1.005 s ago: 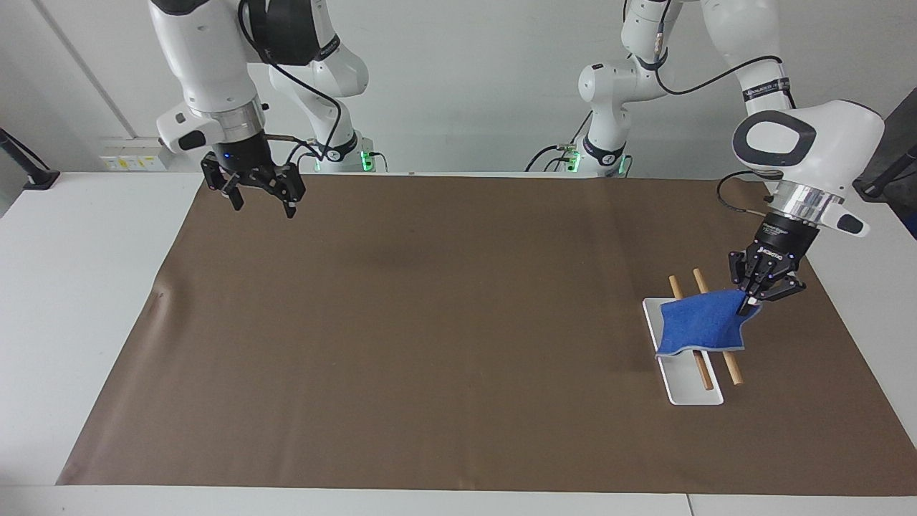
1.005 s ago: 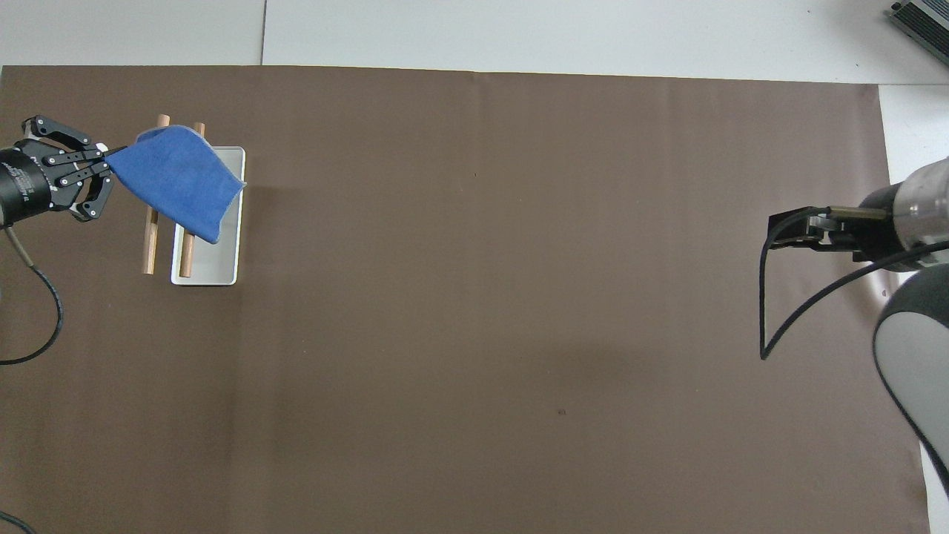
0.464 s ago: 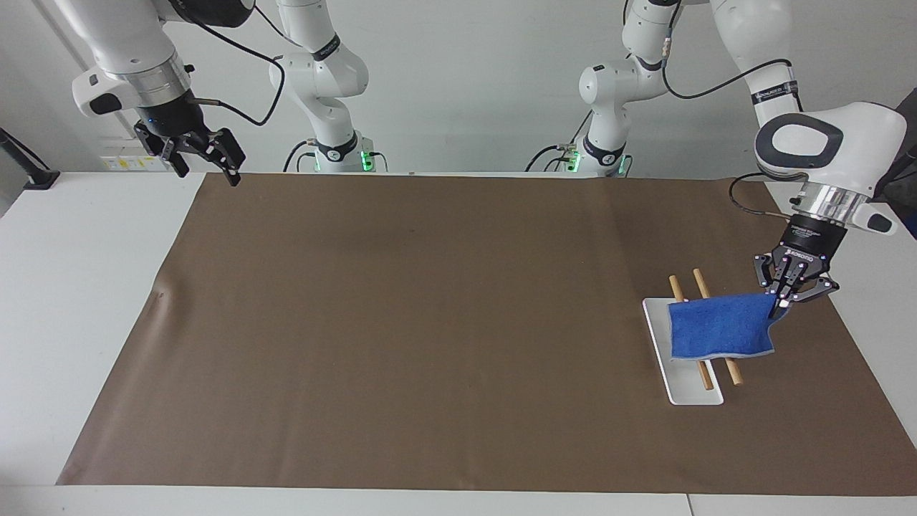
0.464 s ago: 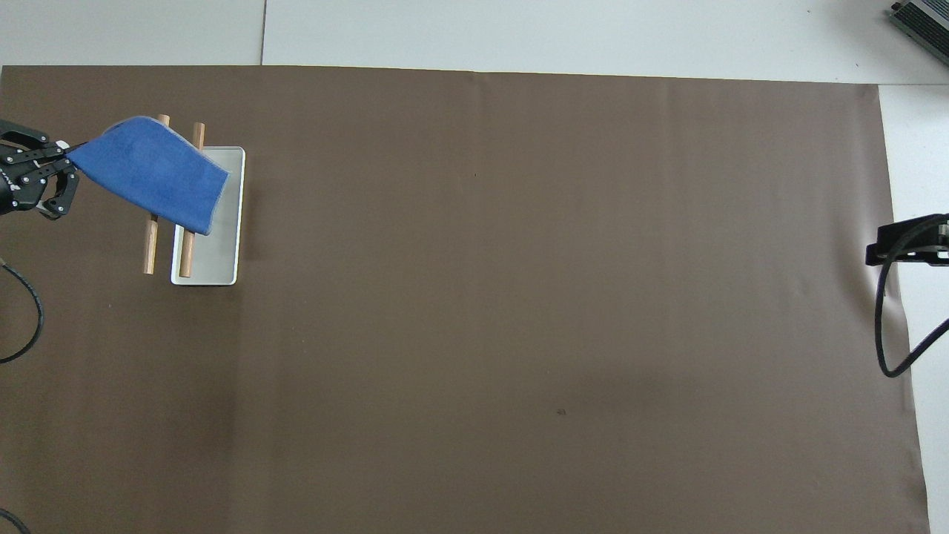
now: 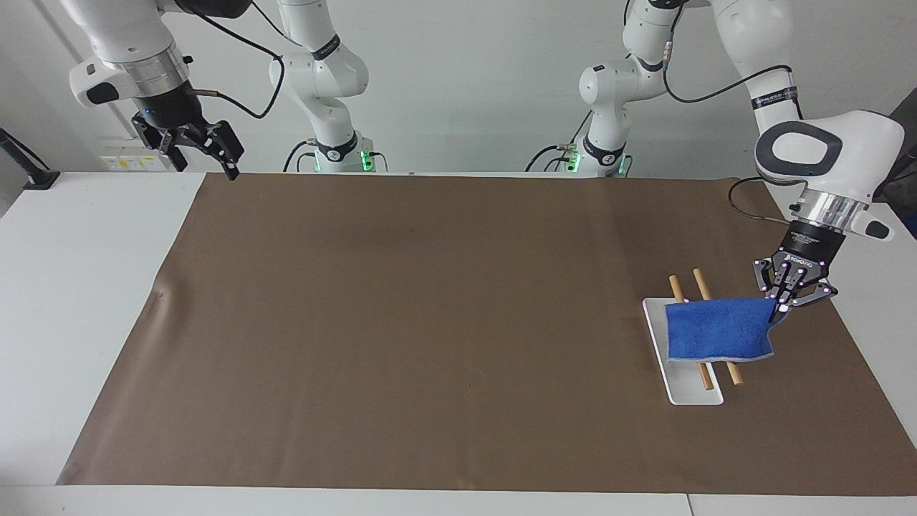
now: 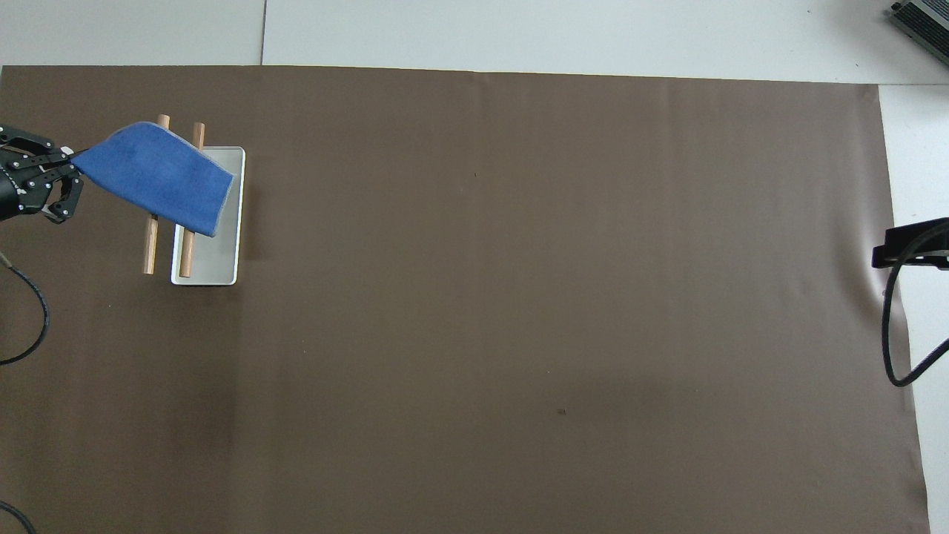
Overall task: Right arm passes towel to left arm to hang
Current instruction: 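Carry the towel over the wooden sticks with the left gripper while the right gripper retreats, then lower the towel onto the sticks and open the left gripper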
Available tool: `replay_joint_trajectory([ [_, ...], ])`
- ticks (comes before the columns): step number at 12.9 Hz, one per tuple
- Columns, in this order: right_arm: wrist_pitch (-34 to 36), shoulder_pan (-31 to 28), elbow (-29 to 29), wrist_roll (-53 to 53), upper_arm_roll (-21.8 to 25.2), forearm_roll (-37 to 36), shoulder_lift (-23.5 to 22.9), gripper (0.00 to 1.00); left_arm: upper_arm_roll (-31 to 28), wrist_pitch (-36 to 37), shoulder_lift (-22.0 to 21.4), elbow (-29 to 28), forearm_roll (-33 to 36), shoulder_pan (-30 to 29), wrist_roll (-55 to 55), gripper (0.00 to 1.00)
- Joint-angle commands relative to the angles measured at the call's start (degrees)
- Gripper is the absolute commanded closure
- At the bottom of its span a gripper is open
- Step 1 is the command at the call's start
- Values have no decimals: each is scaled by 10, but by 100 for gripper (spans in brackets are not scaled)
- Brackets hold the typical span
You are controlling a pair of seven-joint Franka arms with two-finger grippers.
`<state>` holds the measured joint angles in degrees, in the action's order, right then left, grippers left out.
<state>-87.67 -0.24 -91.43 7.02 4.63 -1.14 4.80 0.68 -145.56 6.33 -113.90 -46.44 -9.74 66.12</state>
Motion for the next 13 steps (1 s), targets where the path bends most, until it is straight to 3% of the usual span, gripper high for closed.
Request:
replay_joint_trajectory([
  [1,0,-7,-21,-24,-4,10,14,0,5,-3,-5,-13,-14,-24,1,100],
  [3,-3,-23,-19,-39,-22,10,11,0,5,-1,-6,-14,-13,-26,2,100],
  [4,-3,-47,-20,-38,-47,10,12,0,4,3,-5,-13,-11,-27,1,85],
  [5,-1,-61,-21,-35,-62,11,13,0,4,6,-6,-12,-11,-32,1,65],
  [6,-1,-52,-23,-27,-60,11,14,0,4,13,-5,-10,-11,-36,1,38],
  [7,-2,-41,-23,-18,-55,11,14,0,3,13,-4,-8,-4,-35,-1,0],
  [13,11,-36,13,-19,-47,11,-17,0,-1,63,-2,17,18,-52,0,0],
])
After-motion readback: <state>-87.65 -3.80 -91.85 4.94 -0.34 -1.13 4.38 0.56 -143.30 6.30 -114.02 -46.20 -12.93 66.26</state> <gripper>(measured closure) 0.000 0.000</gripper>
